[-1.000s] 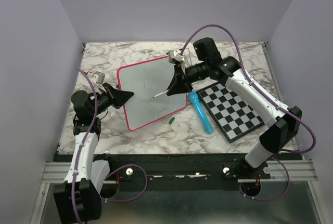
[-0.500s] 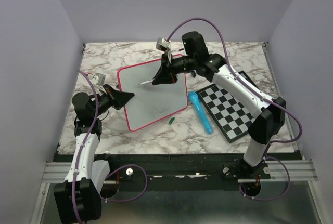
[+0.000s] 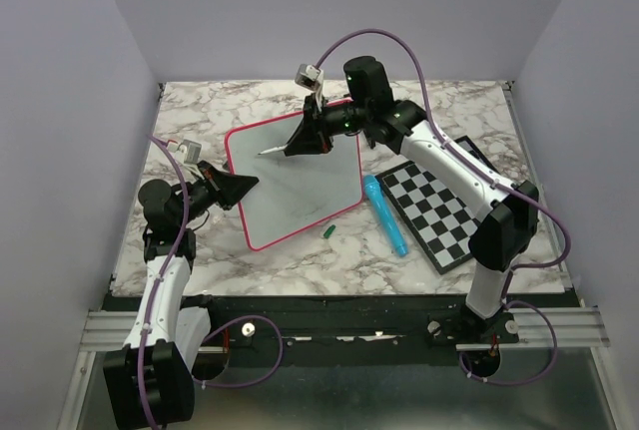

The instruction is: Write a sentence on the whiteboard

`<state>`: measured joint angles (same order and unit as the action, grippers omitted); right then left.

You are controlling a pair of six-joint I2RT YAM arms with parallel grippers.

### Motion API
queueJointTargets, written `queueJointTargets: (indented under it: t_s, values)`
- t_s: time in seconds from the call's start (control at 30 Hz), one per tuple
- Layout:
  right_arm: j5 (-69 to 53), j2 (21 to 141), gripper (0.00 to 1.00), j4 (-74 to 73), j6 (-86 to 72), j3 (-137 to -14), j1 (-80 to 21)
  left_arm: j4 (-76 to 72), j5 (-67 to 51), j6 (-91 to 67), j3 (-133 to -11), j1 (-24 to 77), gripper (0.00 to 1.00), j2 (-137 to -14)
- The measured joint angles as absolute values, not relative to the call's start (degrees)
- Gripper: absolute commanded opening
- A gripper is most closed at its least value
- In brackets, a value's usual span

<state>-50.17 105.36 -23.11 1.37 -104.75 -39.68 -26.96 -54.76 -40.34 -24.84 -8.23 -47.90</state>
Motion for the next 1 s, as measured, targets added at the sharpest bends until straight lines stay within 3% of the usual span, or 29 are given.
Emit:
queueJointTargets:
  t_s: [0.3,0.6,1.0]
  values:
    - [-52.0,105.6,0.01,-22.9,1.1,-105.3,-39.3,-27.3,-54.8,-40.4,-24.8,-8.2,0.00,-47.9]
    - [-55.3,98.5,0.01,-24.9,6.6,-102.5,-38.6,-27.1,-54.7,-40.2,-24.8,-8.2,0.00,-47.9]
    - [-56.0,103.7,0.01,-25.5,6.1,-104.6,-38.6,-23.0,-53.6,-37.5,-24.8,-7.9,0.00,-47.9]
